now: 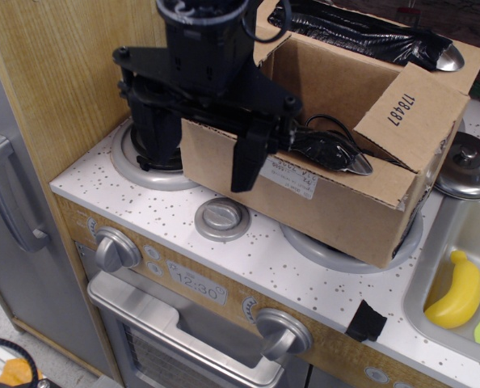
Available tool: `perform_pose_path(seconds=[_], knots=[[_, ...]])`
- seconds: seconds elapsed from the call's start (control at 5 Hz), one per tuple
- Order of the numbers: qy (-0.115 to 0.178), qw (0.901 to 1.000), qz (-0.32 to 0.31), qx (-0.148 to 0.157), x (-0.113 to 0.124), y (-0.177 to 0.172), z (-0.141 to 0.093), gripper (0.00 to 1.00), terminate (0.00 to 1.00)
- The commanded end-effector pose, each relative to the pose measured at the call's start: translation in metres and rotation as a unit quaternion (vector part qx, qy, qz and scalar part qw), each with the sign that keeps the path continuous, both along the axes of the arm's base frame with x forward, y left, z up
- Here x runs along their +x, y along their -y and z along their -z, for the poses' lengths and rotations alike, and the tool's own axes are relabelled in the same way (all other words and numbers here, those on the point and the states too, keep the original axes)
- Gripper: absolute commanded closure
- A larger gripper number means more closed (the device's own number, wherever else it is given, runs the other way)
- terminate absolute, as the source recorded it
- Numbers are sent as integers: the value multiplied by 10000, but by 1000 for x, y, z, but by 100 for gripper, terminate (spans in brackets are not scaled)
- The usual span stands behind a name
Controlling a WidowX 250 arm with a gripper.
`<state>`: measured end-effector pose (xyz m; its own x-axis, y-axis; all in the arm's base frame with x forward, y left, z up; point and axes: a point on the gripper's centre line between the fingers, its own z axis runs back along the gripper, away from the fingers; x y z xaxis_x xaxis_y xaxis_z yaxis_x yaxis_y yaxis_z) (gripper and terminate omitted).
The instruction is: Close small4fbox flaps
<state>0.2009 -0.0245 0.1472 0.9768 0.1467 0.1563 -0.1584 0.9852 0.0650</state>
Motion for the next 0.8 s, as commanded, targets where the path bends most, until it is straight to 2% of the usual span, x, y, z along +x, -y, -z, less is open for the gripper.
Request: perform_pose_path(seconds=[0.0,0.4,0.6], knots=[[312,9985,439,-135,10,0,11,0,0],[471,9948,836,-338,27,0,18,0,0],[486,9937,962,-312,37,-1,13,0,0]])
